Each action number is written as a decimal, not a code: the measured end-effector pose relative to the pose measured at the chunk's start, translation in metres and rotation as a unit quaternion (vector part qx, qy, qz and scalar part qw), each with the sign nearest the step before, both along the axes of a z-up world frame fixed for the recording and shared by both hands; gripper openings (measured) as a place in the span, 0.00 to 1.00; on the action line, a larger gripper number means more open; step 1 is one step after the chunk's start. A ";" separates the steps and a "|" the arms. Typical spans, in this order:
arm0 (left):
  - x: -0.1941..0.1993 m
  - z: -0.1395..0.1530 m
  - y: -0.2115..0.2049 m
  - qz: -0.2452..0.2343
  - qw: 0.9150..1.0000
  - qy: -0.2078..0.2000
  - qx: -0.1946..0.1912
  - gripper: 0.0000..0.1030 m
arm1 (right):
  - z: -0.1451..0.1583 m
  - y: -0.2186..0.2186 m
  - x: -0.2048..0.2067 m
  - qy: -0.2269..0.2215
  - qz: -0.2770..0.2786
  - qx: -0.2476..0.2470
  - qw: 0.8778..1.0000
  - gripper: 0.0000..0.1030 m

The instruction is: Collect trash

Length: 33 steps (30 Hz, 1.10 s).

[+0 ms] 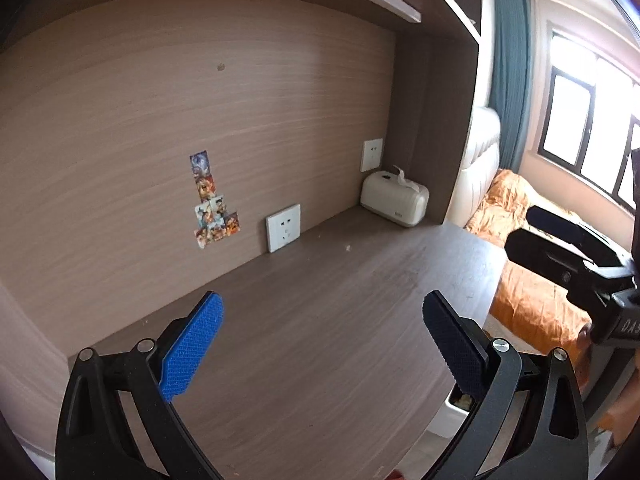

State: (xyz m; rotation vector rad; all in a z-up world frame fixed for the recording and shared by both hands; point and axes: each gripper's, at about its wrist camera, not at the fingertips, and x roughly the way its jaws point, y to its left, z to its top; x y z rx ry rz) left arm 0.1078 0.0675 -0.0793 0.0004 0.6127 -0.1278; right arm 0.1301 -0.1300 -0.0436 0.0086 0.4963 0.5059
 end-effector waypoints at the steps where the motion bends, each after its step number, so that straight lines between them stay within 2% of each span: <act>1: -0.001 0.001 -0.001 0.003 1.000 -0.002 0.004 0.95 | 0.001 0.000 -0.001 -0.002 -0.001 0.000 1.000 0.96; 5: -0.002 0.001 -0.001 -0.005 1.000 -0.002 -0.006 0.95 | 0.004 -0.002 -0.001 -0.007 -0.002 0.000 1.000 0.96; 16: 0.007 0.001 0.004 0.020 1.000 0.002 -0.015 0.95 | 0.011 -0.007 -0.001 -0.016 -0.003 -0.004 1.000 0.96; 27: 0.003 0.007 -0.008 0.030 0.999 -0.025 0.027 0.95 | 0.011 -0.009 -0.001 -0.019 -0.007 -0.009 1.000 0.96; 33: 0.003 0.008 -0.011 0.020 0.999 -0.031 0.034 0.95 | 0.011 -0.009 0.000 -0.016 -0.009 -0.008 1.000 0.96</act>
